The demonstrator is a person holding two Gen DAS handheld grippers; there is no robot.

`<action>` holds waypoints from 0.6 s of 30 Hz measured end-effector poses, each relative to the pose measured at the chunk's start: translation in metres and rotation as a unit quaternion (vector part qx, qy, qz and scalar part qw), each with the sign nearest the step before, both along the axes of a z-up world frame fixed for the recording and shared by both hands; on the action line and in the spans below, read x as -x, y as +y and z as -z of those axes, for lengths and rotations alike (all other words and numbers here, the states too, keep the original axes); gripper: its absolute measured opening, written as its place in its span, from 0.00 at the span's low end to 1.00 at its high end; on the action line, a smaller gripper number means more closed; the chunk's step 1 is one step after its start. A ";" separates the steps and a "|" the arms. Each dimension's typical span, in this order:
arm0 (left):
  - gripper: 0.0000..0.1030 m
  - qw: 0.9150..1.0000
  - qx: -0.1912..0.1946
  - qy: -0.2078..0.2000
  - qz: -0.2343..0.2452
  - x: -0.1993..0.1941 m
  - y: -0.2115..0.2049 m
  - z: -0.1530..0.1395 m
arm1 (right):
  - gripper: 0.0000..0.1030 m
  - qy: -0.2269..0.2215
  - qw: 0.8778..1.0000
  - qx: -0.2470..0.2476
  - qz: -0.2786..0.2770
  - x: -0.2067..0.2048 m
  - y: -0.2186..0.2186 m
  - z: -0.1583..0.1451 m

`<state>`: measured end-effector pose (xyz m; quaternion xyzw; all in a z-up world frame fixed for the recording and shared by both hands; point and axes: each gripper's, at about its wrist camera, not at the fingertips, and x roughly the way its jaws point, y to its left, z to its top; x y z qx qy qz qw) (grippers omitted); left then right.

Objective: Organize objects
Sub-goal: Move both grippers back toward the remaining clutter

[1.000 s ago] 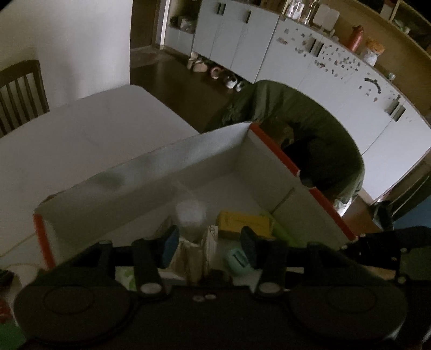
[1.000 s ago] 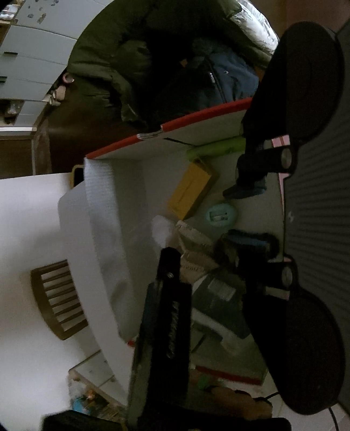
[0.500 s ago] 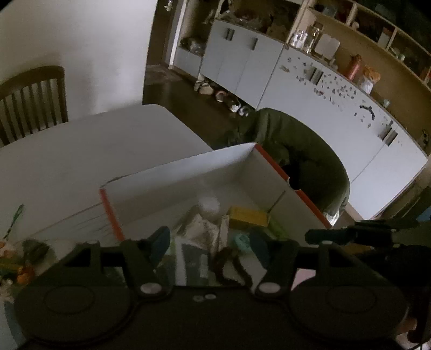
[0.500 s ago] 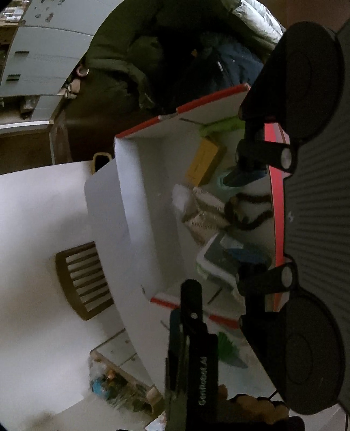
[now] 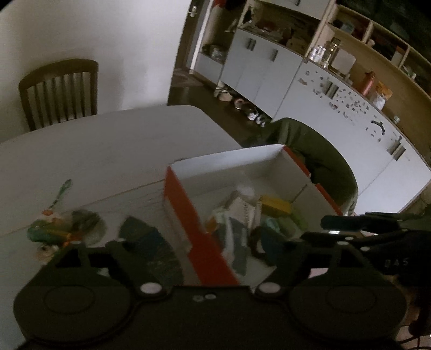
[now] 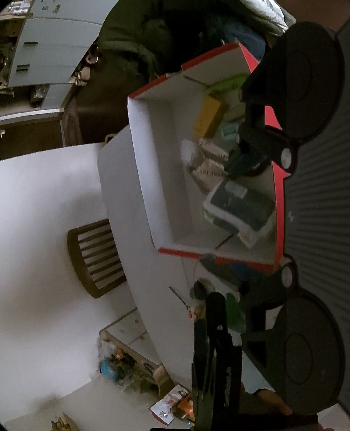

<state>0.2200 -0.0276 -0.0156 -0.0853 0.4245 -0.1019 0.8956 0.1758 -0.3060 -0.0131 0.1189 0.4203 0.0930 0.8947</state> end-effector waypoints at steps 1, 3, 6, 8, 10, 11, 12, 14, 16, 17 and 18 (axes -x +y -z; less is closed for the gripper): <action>0.86 1.000 -0.002 -0.002 -0.002 0.003 0.005 -0.001 | 0.71 0.001 1.000 0.001 -0.001 0.000 0.006 0.000; 0.90 1.000 -0.005 -0.004 -0.008 0.009 0.015 -0.002 | 0.72 0.001 1.000 0.003 -0.006 -0.001 0.017 0.000; 0.95 1.000 -0.005 -0.007 -0.015 0.016 0.031 -0.003 | 0.73 0.000 1.000 0.006 -0.014 -0.002 0.037 -0.001; 0.98 1.000 -0.005 -0.009 -0.021 0.020 0.041 -0.003 | 0.73 -0.001 1.000 0.008 -0.021 -0.003 0.050 -0.001; 0.99 1.000 -0.006 -0.010 -0.024 0.023 0.051 -0.002 | 0.73 0.000 1.000 0.011 -0.024 -0.004 0.061 -0.001; 0.99 1.000 -0.003 -0.011 -0.024 0.025 0.055 -0.002 | 0.73 0.000 1.000 0.011 -0.024 -0.004 0.066 -0.001; 0.99 1.000 0.001 -0.012 -0.025 0.026 0.061 -0.002 | 0.73 0.001 1.000 0.011 -0.025 -0.005 0.071 -0.001; 0.99 0.999 0.003 -0.015 -0.028 0.029 0.070 -0.001 | 0.73 0.002 1.000 0.011 -0.027 -0.006 0.081 -0.001; 0.99 0.999 -0.002 -0.018 -0.030 0.031 0.080 0.001 | 0.73 0.003 0.999 0.014 -0.029 -0.007 0.092 -0.001; 0.99 0.999 -0.004 -0.017 -0.033 0.031 0.085 0.003 | 0.73 0.004 0.999 0.015 -0.030 -0.009 0.097 0.000; 0.99 0.999 -0.006 -0.015 -0.036 0.032 0.089 0.004 | 0.73 0.004 0.999 0.015 -0.032 -0.011 0.102 -0.001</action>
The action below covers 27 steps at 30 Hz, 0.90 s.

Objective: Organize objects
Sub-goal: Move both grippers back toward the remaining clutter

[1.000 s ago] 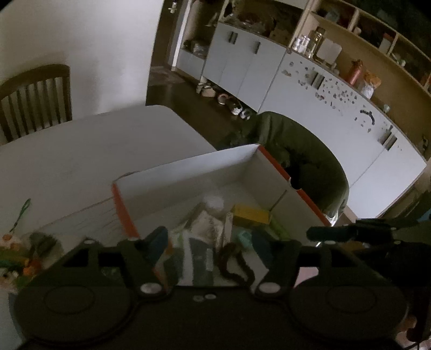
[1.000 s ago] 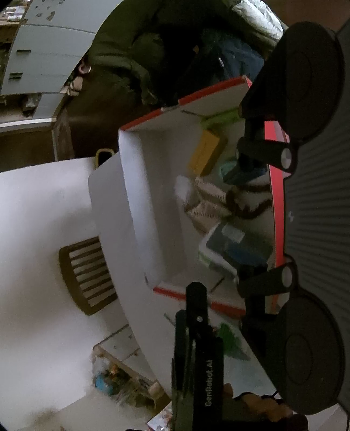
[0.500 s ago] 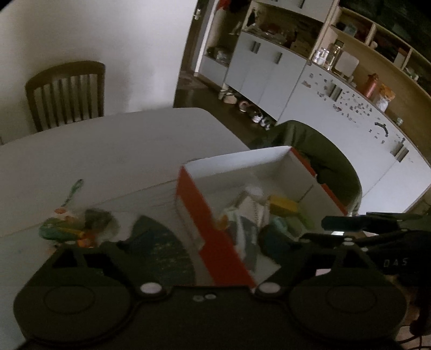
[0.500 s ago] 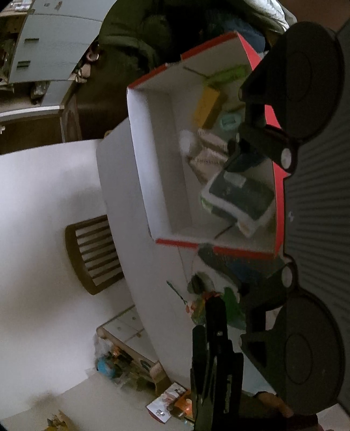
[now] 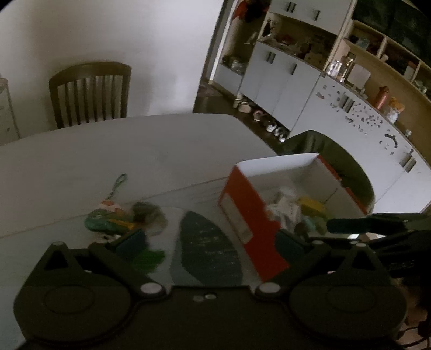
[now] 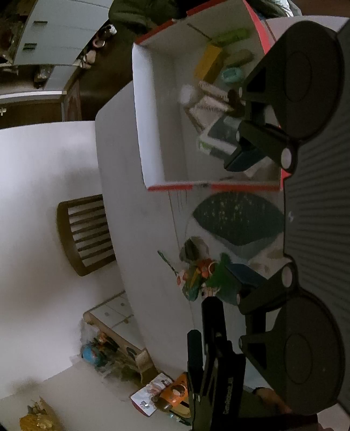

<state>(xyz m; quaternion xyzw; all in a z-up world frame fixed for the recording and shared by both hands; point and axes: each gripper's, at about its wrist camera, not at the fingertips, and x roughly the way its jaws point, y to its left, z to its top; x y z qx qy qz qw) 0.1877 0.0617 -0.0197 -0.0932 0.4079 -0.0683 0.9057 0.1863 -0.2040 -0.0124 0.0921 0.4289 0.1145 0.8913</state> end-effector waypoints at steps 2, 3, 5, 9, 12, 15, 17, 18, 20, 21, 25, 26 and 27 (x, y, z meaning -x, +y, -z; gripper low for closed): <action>0.99 1.000 -0.003 0.002 -0.005 0.000 0.009 0.003 | 0.73 0.000 1.000 0.004 -0.002 -0.003 0.010 0.000; 0.99 1.000 -0.005 0.003 -0.008 0.000 0.014 0.005 | 0.73 0.000 1.000 0.005 -0.003 -0.004 0.014 0.000; 0.99 1.000 -0.009 0.004 -0.013 0.000 0.022 0.008 | 0.73 0.000 1.000 0.007 -0.004 -0.007 0.023 0.000; 0.99 1.000 -0.020 0.002 -0.018 -0.001 0.038 0.016 | 0.73 0.006 1.000 0.015 -0.005 -0.017 0.039 0.002; 0.99 1.000 -0.023 -0.012 -0.013 -0.001 0.051 0.024 | 0.73 0.012 1.000 0.021 -0.007 -0.024 0.051 0.006; 0.99 0.998 -0.046 -0.032 -0.012 0.000 0.061 0.034 | 0.73 0.018 0.999 0.024 -0.020 -0.032 0.065 0.010; 0.99 0.998 -0.052 -0.034 -0.006 0.001 0.068 0.041 | 0.73 0.019 0.999 0.029 -0.027 -0.037 0.074 0.012; 0.99 0.998 -0.054 -0.034 -0.004 0.001 0.071 0.044 | 0.73 0.021 0.999 0.033 -0.029 -0.040 0.079 0.013; 0.99 0.998 -0.057 -0.031 0.001 0.001 0.076 0.051 | 0.73 0.027 0.998 0.037 -0.032 -0.047 0.086 0.017; 0.99 0.998 -0.060 -0.029 0.005 0.001 0.079 0.055 | 0.73 0.028 0.998 0.038 -0.033 -0.050 0.089 0.018; 0.99 0.997 -0.069 -0.022 0.000 0.000 0.086 0.069 | 0.73 0.036 0.997 0.050 -0.037 -0.064 0.100 0.025; 0.99 0.998 -0.063 -0.019 -0.004 -0.001 0.090 0.073 | 0.73 0.038 0.997 0.053 -0.035 -0.068 0.102 0.028; 0.99 0.998 -0.056 -0.015 -0.010 -0.003 0.093 0.076 | 0.73 0.041 0.997 0.055 -0.035 -0.072 0.104 0.031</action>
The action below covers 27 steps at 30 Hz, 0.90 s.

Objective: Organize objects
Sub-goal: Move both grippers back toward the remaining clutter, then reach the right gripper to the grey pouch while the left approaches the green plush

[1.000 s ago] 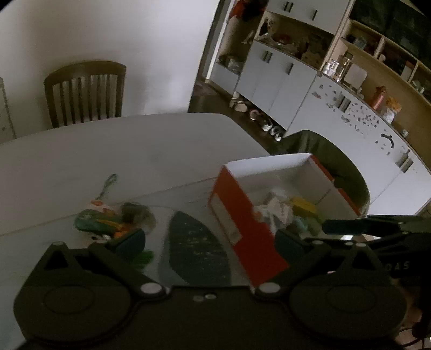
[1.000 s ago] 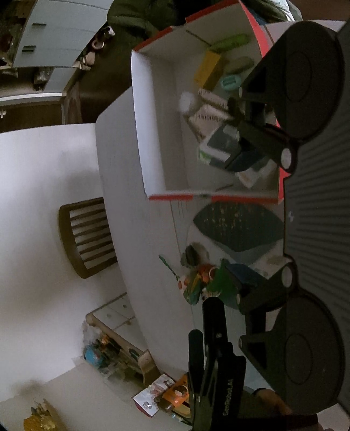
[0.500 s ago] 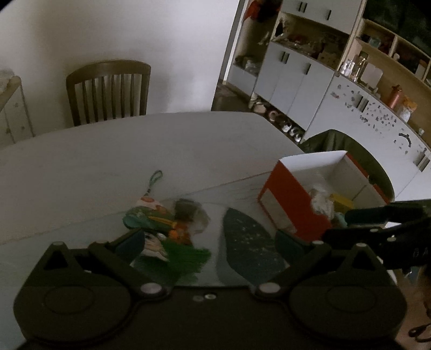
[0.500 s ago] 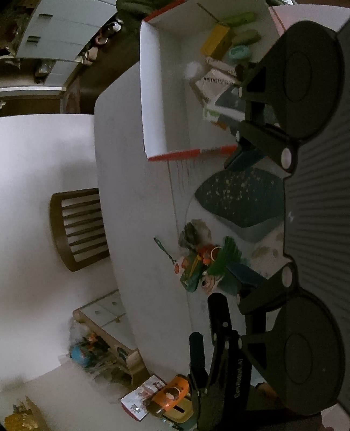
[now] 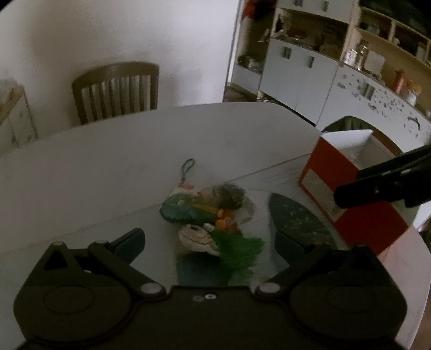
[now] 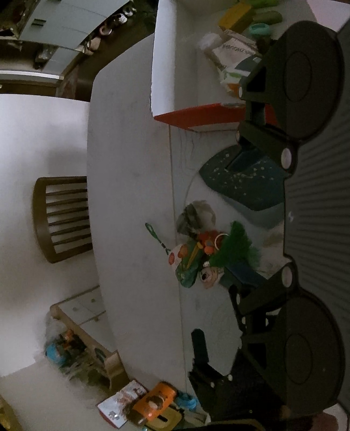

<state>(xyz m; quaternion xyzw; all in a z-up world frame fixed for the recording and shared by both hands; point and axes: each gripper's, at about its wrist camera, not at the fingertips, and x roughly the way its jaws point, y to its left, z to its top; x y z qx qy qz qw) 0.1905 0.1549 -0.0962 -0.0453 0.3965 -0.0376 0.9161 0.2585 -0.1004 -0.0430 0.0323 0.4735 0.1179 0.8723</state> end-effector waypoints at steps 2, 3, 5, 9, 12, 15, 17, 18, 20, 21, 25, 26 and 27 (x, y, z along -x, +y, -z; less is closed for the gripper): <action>0.99 1.000 0.014 0.010 -0.013 -0.004 0.008 0.005 | 0.73 0.006 1.000 0.003 0.002 -0.010 0.002 0.006; 0.99 1.000 0.018 0.014 -0.019 -0.007 0.012 0.008 | 0.73 0.009 1.000 0.004 0.004 -0.014 0.003 0.008; 0.99 0.999 0.024 0.015 -0.027 -0.013 0.020 0.010 | 0.73 0.011 1.000 0.004 0.002 -0.024 0.005 0.013; 0.99 0.998 0.031 0.016 -0.045 -0.028 0.031 0.015 | 0.73 0.010 1.000 0.015 -0.008 -0.043 0.015 0.022; 0.99 0.998 0.028 0.016 -0.046 -0.042 0.033 0.020 | 0.73 0.015 1.000 0.016 -0.014 -0.059 0.021 0.031; 0.99 0.999 0.023 0.022 -0.040 -0.054 0.032 0.027 | 0.73 0.027 0.999 0.015 -0.010 -0.077 0.025 0.044; 0.99 0.999 0.020 0.022 -0.036 -0.060 0.030 0.030 | 0.73 0.034 0.999 0.018 0.000 -0.087 0.026 0.053; 0.99 0.999 0.016 0.022 -0.035 -0.062 0.028 0.033 | 0.73 0.039 0.999 0.016 0.003 -0.092 0.025 0.057; 0.98 0.999 0.013 0.022 -0.031 -0.066 0.026 0.036 | 0.73 0.052 0.999 0.004 0.013 -0.102 0.024 0.065; 0.98 0.999 0.014 0.024 -0.029 -0.068 0.025 0.039 | 0.73 0.055 0.998 0.000 0.017 -0.106 0.024 0.067; 0.93 0.999 0.024 0.030 -0.026 -0.075 0.023 0.046 | 0.73 0.068 0.997 -0.013 0.034 -0.121 0.026 0.078; 0.91 0.999 0.026 0.031 -0.024 -0.077 0.022 0.048 | 0.73 0.072 0.997 -0.016 0.037 -0.123 0.027 0.081; 0.90 0.999 0.028 0.033 -0.020 -0.079 0.022 0.050 | 0.73 0.076 0.996 -0.018 0.038 -0.126 0.028 0.083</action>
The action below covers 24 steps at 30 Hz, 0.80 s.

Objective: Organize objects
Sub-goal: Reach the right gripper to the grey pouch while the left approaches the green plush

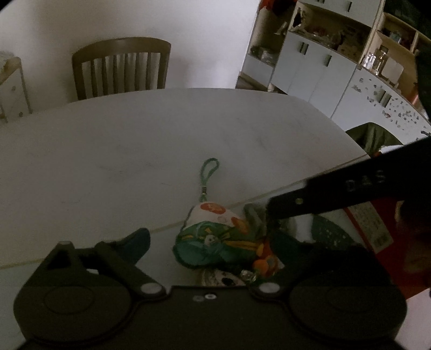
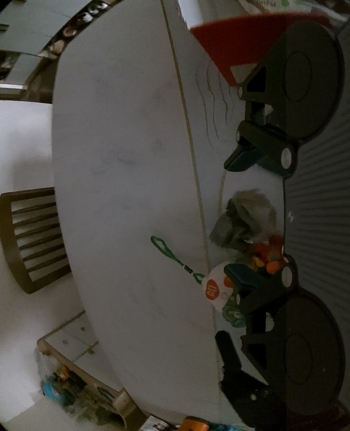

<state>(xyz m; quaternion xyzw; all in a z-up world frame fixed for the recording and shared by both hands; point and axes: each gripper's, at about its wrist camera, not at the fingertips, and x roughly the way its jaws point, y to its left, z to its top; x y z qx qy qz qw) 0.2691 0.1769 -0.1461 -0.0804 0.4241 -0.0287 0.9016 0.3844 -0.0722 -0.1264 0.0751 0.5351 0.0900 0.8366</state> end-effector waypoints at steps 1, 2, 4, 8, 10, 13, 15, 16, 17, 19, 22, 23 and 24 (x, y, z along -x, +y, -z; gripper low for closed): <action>0.86 1.000 0.001 0.001 0.002 -0.001 0.000 0.002 | 0.73 0.004 1.000 -0.002 0.000 -0.002 0.002 0.003; 0.83 1.000 0.002 0.003 0.003 -0.002 -0.001 0.003 | 0.73 0.008 1.000 -0.003 -0.001 -0.004 0.003 0.005; 0.79 1.000 0.010 0.009 0.007 -0.007 0.000 0.006 | 0.72 0.011 1.000 0.000 -0.006 -0.007 0.008 0.009; 0.70 0.999 0.027 0.013 0.011 -0.011 0.003 0.010 | 0.71 0.014 1.000 -0.010 -0.005 -0.009 0.011 0.015; 0.68 0.999 0.034 0.015 0.013 -0.012 0.004 0.011 | 0.67 0.022 1.000 -0.021 0.004 -0.012 0.009 0.020; 0.64 0.999 0.039 0.017 0.011 -0.013 0.007 0.013 | 0.61 0.031 0.998 -0.040 0.025 -0.015 0.004 0.024; 0.62 0.999 0.048 0.018 0.007 -0.013 0.008 0.013 | 0.59 0.036 0.997 -0.056 0.032 -0.015 0.000 0.026; 0.61 0.998 0.053 0.019 0.006 -0.014 0.009 0.013 | 0.58 0.036 0.997 -0.061 0.035 -0.016 0.001 0.026; 0.59 0.998 0.056 0.019 0.006 -0.014 0.010 0.013 | 0.56 0.034 0.997 -0.063 0.035 -0.017 0.000 0.026; 0.58 0.998 0.058 0.018 0.005 -0.015 0.010 0.012 | 0.50 0.032 0.997 -0.067 0.034 -0.017 0.001 0.027; 0.54 0.998 0.059 0.017 0.006 -0.013 0.009 0.011 | 0.40 0.027 0.997 -0.069 0.030 -0.017 0.004 0.026; 0.53 0.998 0.058 0.017 0.006 -0.013 0.009 0.010 | 0.37 0.024 0.997 -0.069 0.028 -0.017 0.006 0.025; 0.52 0.998 0.058 0.017 0.006 -0.013 0.009 0.009 | 0.35 0.021 0.997 -0.067 0.026 -0.017 0.007 0.024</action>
